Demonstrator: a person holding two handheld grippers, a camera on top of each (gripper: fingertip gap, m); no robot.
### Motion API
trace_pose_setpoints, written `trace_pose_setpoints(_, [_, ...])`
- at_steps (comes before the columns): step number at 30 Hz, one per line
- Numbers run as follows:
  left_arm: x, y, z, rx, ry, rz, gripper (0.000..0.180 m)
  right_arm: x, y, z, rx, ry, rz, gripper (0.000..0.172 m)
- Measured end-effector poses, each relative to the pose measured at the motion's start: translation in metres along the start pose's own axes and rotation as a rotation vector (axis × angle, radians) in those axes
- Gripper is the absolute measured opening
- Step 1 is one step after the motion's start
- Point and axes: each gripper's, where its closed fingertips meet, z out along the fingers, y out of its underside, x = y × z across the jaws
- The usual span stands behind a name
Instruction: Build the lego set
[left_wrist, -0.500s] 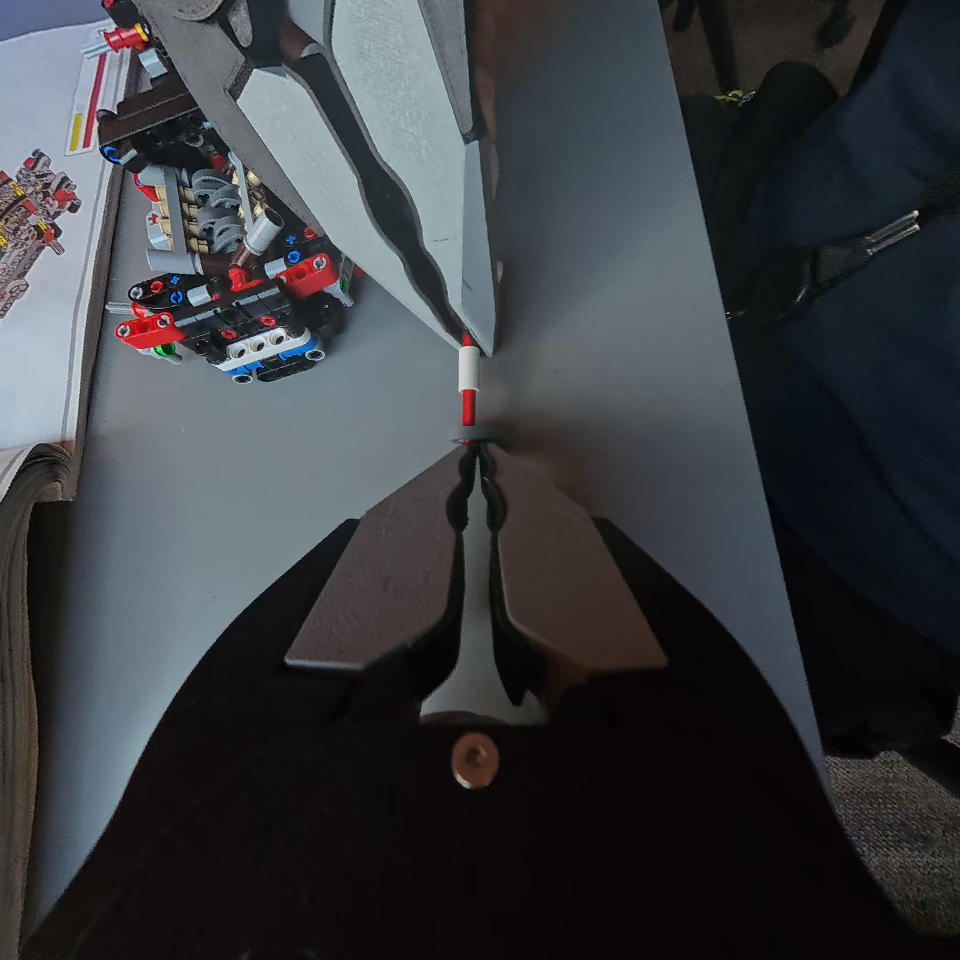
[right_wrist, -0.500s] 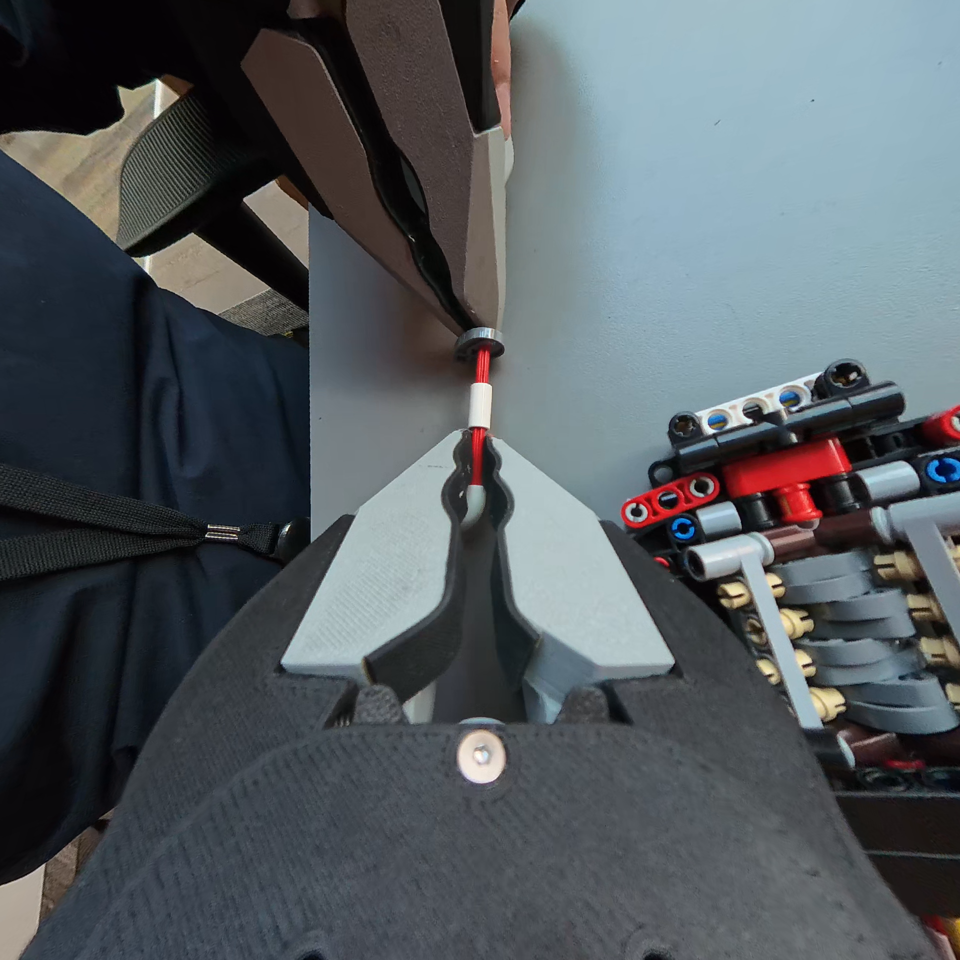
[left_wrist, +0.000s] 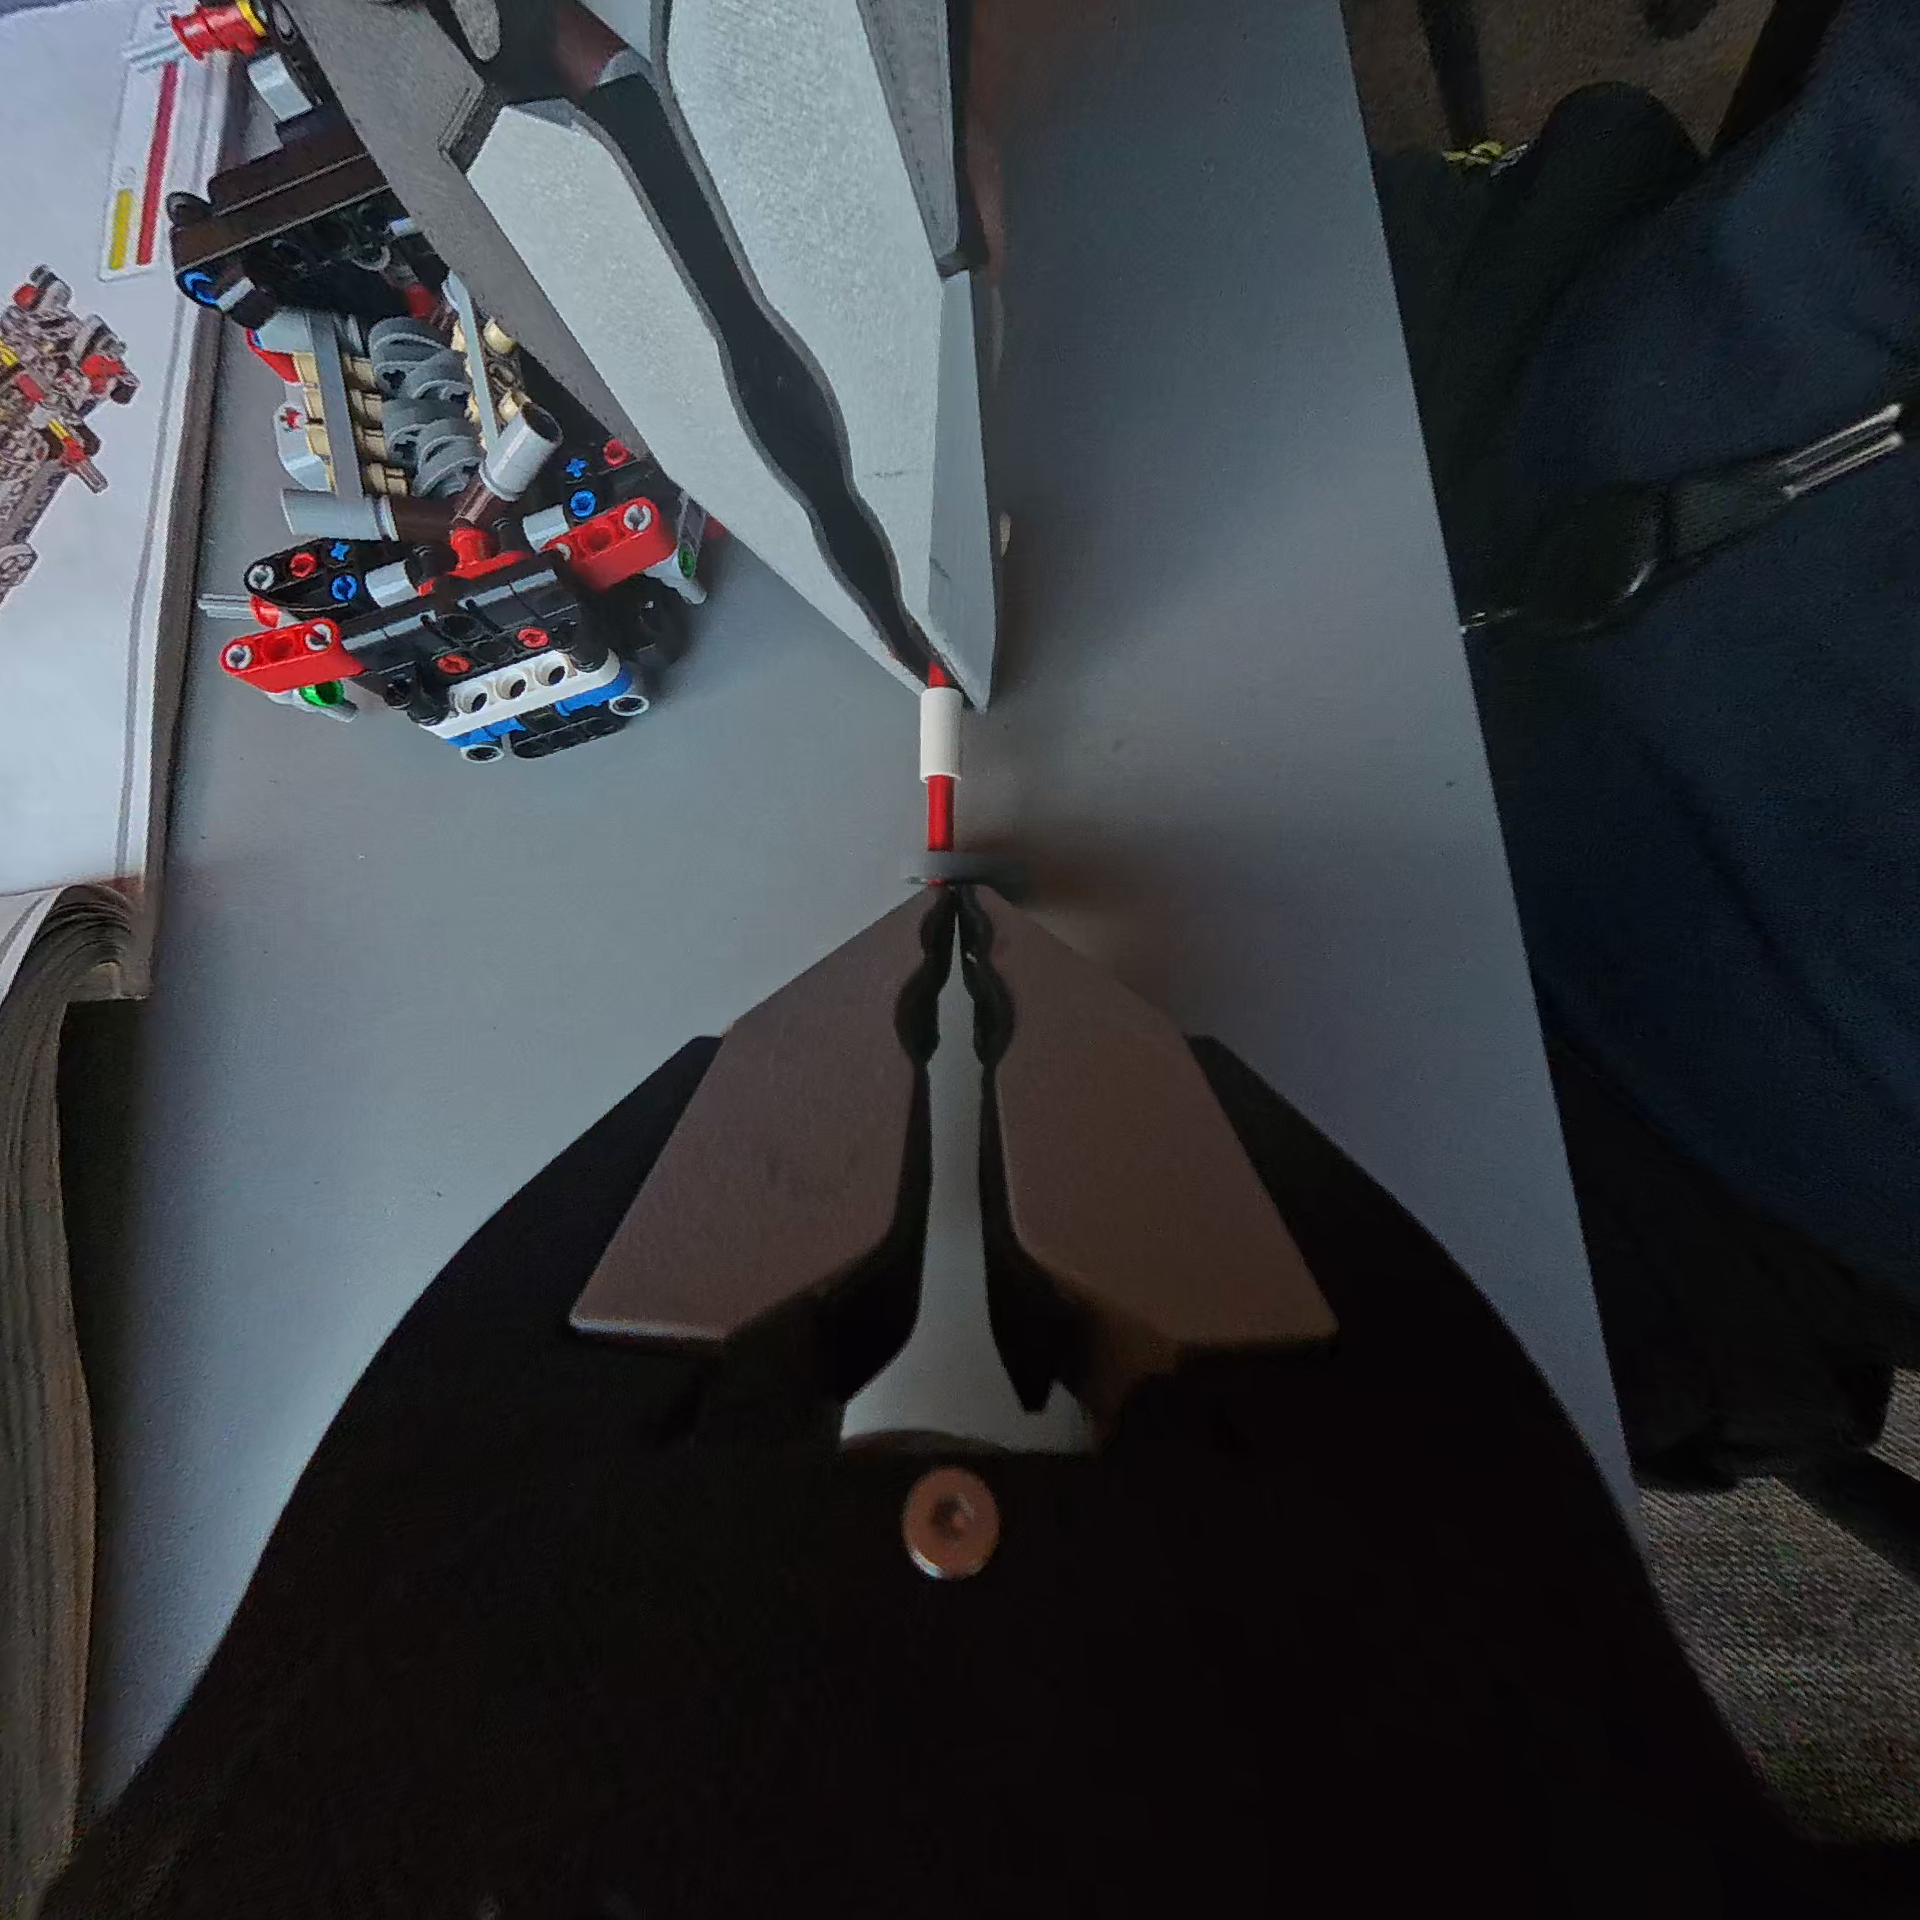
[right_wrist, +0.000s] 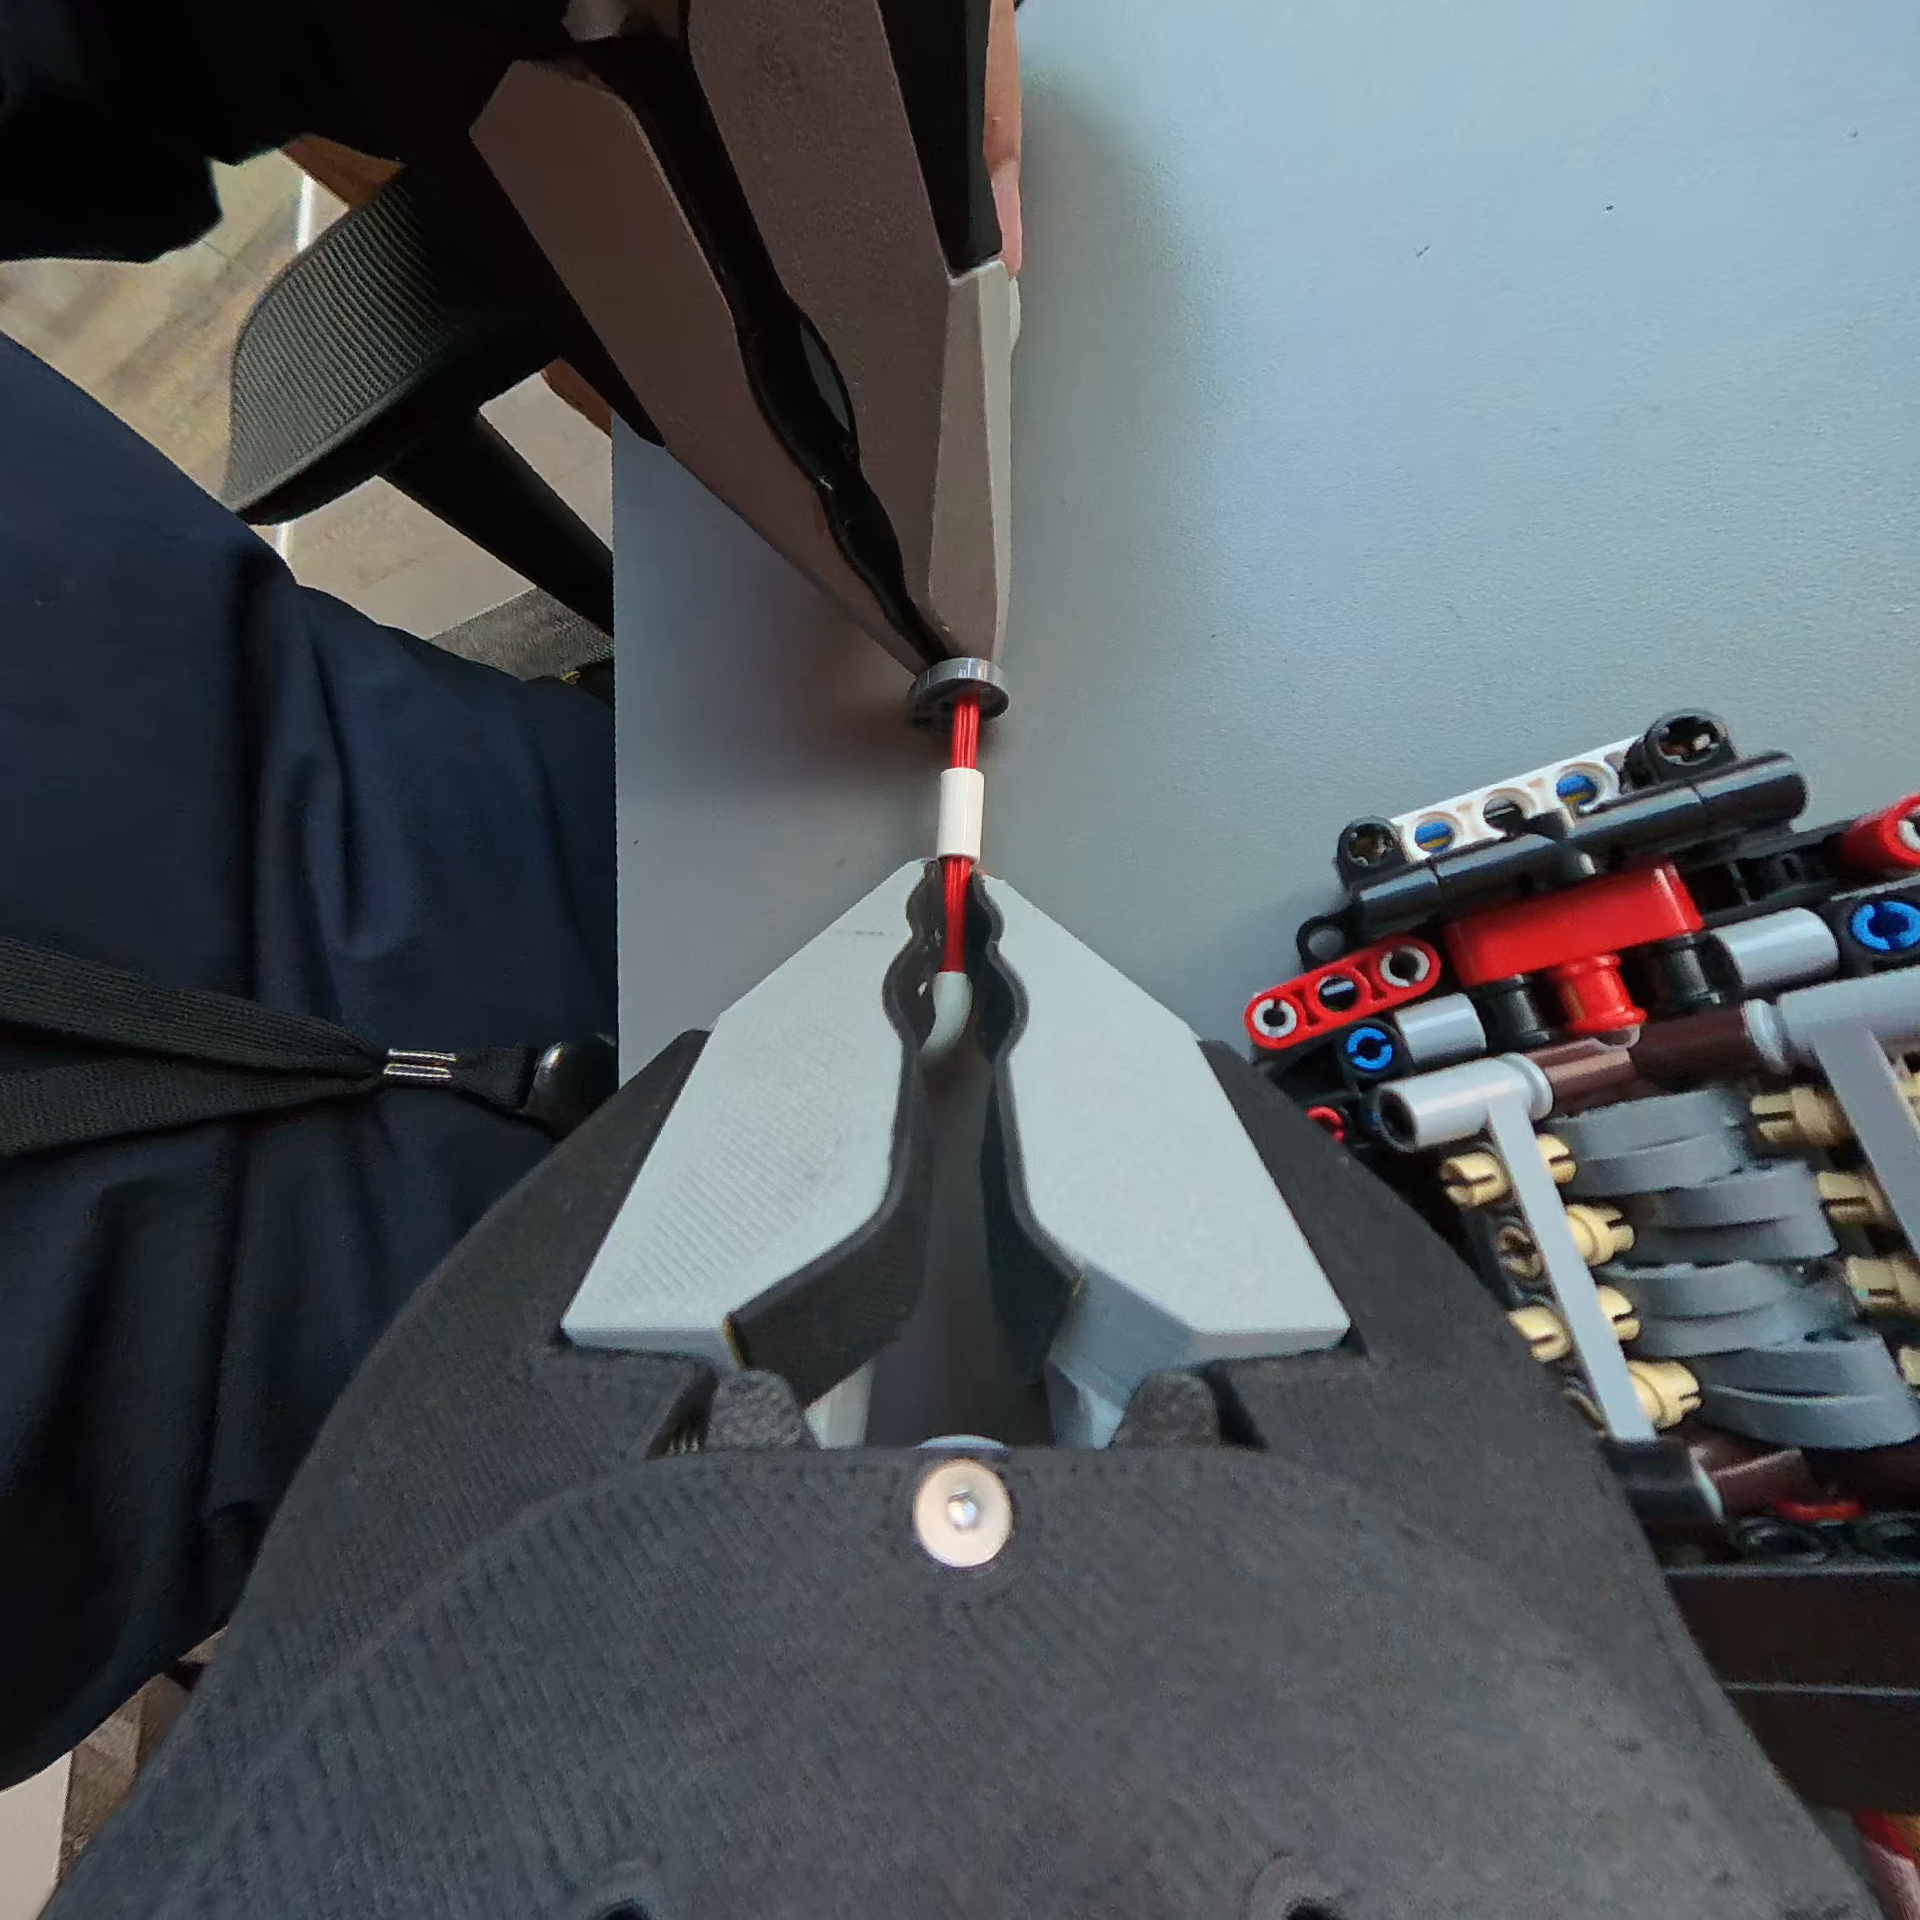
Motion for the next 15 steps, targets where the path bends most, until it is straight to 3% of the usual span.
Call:
trace_pose_setpoints(6, [0.0009,-0.0006,-0.0030,0.054,-0.047,-0.007,0.005,-0.0017,-0.0006,0.0008,0.079,-0.039,-0.001,0.002])
trace_pose_setpoints(15, [-0.0007,-0.0014,-0.0035,0.079,-0.065,-0.013,0.002,-0.0017,-0.0005,0.0010,0.060,-0.054,0.010,0.002])
